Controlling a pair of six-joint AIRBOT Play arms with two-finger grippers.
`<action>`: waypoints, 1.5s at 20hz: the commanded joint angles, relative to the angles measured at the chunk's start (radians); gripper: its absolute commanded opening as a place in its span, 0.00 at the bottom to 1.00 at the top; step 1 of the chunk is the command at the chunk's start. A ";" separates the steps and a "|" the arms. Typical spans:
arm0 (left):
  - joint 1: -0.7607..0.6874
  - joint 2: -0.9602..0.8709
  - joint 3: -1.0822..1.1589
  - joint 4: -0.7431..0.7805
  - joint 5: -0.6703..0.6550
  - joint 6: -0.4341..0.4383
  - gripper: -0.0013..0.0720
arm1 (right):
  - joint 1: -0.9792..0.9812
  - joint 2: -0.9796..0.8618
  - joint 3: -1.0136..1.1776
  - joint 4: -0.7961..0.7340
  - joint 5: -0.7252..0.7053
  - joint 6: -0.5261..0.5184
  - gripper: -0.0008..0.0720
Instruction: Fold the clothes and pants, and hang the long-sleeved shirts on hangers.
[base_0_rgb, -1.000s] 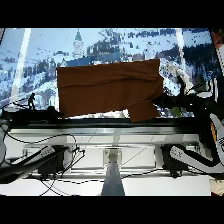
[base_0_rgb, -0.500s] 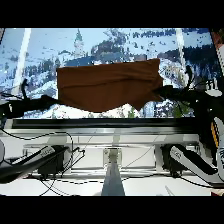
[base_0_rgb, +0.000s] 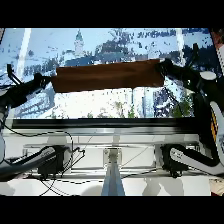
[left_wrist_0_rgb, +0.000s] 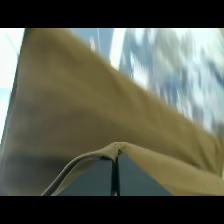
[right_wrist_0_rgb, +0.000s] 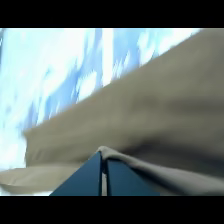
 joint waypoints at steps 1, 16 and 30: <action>-0.080 -0.089 0.123 -0.033 0.126 -0.014 0.03 | 0.025 -0.180 0.174 -0.005 -0.095 0.068 0.02; -0.085 -0.389 0.374 -0.051 0.051 -0.010 0.96 | 0.065 -0.419 0.343 -0.212 -0.194 0.085 0.97; -0.118 -0.456 0.375 0.469 -0.047 -0.182 0.89 | 0.155 -0.420 0.345 -0.314 -0.061 0.077 0.97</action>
